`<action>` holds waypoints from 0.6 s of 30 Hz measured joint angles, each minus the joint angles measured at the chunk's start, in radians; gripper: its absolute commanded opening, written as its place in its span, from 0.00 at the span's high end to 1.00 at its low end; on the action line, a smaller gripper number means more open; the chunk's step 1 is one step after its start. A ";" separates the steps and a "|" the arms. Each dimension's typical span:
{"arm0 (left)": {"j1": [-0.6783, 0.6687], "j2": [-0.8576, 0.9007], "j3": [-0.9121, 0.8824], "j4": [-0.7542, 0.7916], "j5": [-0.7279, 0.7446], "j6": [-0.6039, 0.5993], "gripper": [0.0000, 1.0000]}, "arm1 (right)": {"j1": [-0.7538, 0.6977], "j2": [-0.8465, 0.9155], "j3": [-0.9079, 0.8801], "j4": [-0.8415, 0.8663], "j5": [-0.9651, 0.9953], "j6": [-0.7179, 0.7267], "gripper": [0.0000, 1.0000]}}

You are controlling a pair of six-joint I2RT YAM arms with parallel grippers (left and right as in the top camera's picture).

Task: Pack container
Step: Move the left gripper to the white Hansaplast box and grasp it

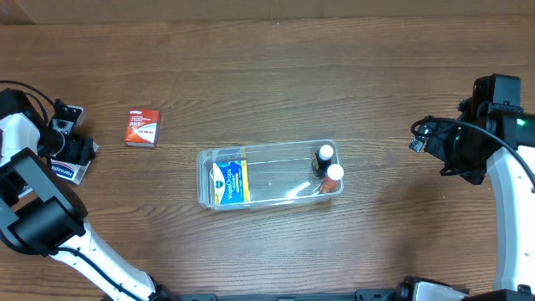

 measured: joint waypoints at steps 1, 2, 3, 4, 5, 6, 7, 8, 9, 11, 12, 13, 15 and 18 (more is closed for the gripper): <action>0.000 0.000 0.000 0.000 0.000 -0.001 0.20 | 0.000 0.000 0.000 0.000 0.000 0.000 0.00; 0.000 0.000 0.000 0.000 0.000 -0.006 0.20 | 0.000 0.000 0.000 0.000 0.000 0.000 0.00; 0.000 0.000 0.000 0.001 0.000 -0.010 0.21 | 0.000 0.000 0.000 0.000 0.000 0.000 0.00; 0.000 0.000 0.000 0.001 0.000 -0.016 0.21 | 0.000 0.000 0.000 0.000 0.000 0.000 0.00; 0.000 0.000 0.000 0.001 0.000 -0.020 0.21 | 0.000 0.000 0.000 0.000 0.001 0.000 0.00; 0.000 0.000 0.000 0.001 0.000 -0.027 0.22 | 0.000 0.000 0.000 0.000 0.000 0.000 0.00; 0.000 0.000 0.000 0.001 0.000 -0.032 0.23 | 0.000 0.000 0.000 0.000 0.000 0.000 0.00; 0.000 0.000 0.000 0.001 0.000 -0.034 0.24 | 0.000 0.000 0.000 -0.001 0.000 0.000 0.00; -0.002 -0.002 0.000 0.003 0.000 -0.037 0.24 | 0.000 0.000 0.000 -0.001 0.000 0.000 0.00; -0.006 -0.020 -0.007 0.012 -0.001 -0.058 0.28 | 0.000 0.000 0.000 0.000 0.000 0.000 0.00; -0.012 -0.044 -0.013 0.011 -0.001 -0.074 0.29 | 0.000 0.000 0.000 0.001 0.000 0.000 0.00; -0.018 -0.064 -0.013 0.011 -0.001 -0.090 0.29 | 0.000 0.000 0.000 0.001 0.000 0.000 0.00; -0.035 -0.138 -0.016 0.010 0.004 -0.138 0.28 | 0.000 0.000 0.000 0.001 0.000 0.000 0.00; -0.123 -0.341 -0.016 -0.061 0.019 -0.237 0.32 | 0.000 0.000 0.000 0.002 0.000 0.000 0.00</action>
